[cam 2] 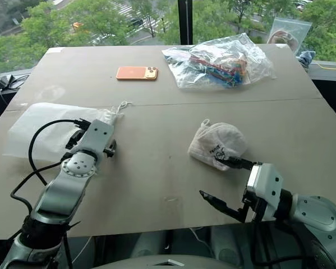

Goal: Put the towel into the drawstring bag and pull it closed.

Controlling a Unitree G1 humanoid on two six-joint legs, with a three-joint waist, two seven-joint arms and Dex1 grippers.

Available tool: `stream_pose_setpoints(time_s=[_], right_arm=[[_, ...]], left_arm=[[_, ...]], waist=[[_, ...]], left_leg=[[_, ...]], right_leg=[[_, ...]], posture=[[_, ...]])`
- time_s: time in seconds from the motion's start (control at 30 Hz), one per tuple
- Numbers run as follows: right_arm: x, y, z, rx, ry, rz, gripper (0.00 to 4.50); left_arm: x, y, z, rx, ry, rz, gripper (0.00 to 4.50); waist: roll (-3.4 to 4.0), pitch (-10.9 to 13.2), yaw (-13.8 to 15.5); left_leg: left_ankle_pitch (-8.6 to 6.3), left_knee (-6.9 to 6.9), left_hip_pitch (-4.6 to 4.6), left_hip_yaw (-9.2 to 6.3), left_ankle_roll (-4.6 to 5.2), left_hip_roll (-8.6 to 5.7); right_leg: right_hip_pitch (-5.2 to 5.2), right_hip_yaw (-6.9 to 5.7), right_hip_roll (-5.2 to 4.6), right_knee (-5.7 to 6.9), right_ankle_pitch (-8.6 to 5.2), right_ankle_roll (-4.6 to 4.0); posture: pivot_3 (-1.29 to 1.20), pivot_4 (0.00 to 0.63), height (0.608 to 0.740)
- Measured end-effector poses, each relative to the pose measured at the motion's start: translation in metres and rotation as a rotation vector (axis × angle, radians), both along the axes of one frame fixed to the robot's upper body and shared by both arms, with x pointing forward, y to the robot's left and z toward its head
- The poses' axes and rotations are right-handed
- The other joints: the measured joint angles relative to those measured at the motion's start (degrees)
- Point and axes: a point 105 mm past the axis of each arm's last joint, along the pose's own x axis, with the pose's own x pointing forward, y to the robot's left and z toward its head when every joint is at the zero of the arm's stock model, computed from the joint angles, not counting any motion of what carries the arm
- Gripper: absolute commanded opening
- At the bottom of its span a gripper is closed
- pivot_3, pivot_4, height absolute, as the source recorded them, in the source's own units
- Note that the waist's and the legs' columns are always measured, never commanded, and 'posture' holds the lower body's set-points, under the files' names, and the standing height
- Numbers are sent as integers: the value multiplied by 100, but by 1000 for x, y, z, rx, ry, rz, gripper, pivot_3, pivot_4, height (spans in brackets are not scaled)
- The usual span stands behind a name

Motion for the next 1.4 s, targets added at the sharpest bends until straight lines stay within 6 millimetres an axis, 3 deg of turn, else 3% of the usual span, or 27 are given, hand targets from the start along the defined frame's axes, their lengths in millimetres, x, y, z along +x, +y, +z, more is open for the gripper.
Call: stream_pose_setpoints(time_s=[0.07,0.3,0.33,0.5,0.6,0.67,0.77,0.9,0.93,0.97,1.07,1.17,1.4], right_arm=[[0,1,0,1,1,-2,4500],[0,-1,-2,-12,-8,-20,4500],[0,-1,-2,-12,-9,-21,4500],[0,4,-7,-10,4,-24,4500],[1,6,-10,-12,7,-16,4500],[3,7,-9,-11,1,-11,4500],[11,4,-13,-21,3,-23,4500],[13,5,-15,-32,2,-21,4500],[13,6,-16,-34,4,-19,4500],[12,7,-17,-34,7,-19,4500],[12,8,-20,-37,6,-33,4500],[11,8,-22,-38,5,-45,4500],[11,8,-27,-40,-4,-93,4500]], left_arm=[[6,1,0,-4,-2,3,3714],[18,1,-11,-54,36,-35,185],[19,1,-11,-63,37,-40,79],[19,-2,-3,-300,64,-199,79],[3,-22,6,-440,159,-487,79],[-12,-32,14,-434,201,-683,79],[-31,-32,23,-273,257,-962,79],[-18,-6,18,-298,281,-927,79],[-16,-1,17,-324,284,-907,574],[-16,3,17,-360,286,-890,747],[-18,4,14,-436,284,-885,2052],[-15,6,14,-402,236,-864,3539],[-5,14,0,-42,40,-734,3539]], waist=[[1,0,-1],[1,0,-43],[1,0,-42],[1,0,-38],[0,1,-52],[0,1,-64],[8,0,-44],[9,-1,20],[9,-1,14],[9,-2,-6],[8,-1,-42],[8,-1,-45],[7,-3,-34]], left_leg=[[0,0,2,0,0,0],[0,0,3,1,0,0],[0,0,3,1,0,1],[0,0,1,1,0,2],[0,0,0,6,-1,1],[0,-1,1,13,-1,2],[0,-4,7,20,0,7],[1,2,1,15,1,7],[1,3,-2,16,1,7],[0,3,-2,18,1,7],[0,3,-6,18,2,6],[0,1,-5,16,2,8],[0,1,2,22,2,7]], right_leg=[[0,0,0,4,0,0],[-1,3,0,9,1,-1],[-1,3,0,9,1,-1],[-2,1,0,10,2,-4],[-5,3,-3,9,2,-7],[-8,7,-5,9,-1,-25],[-8,9,-2,7,-4,-48],[-6,4,1,8,-16,-27],[-7,5,1,7,-16,-26],[-7,7,0,7,-15,-25],[-8,8,-2,7,-1,-4],[-10,7,1,7,-1,-5],[-7,14,-1,7,1,-4]], posture=[[0,150,740],[0,150,740],[0,150,740],[0,150,740],[0,150,740],[0,150,740],[0,150,740],[0,150,740],[0,150,740],[0,150,740],[0,150,740],[0,150,740],[0,150,740]])
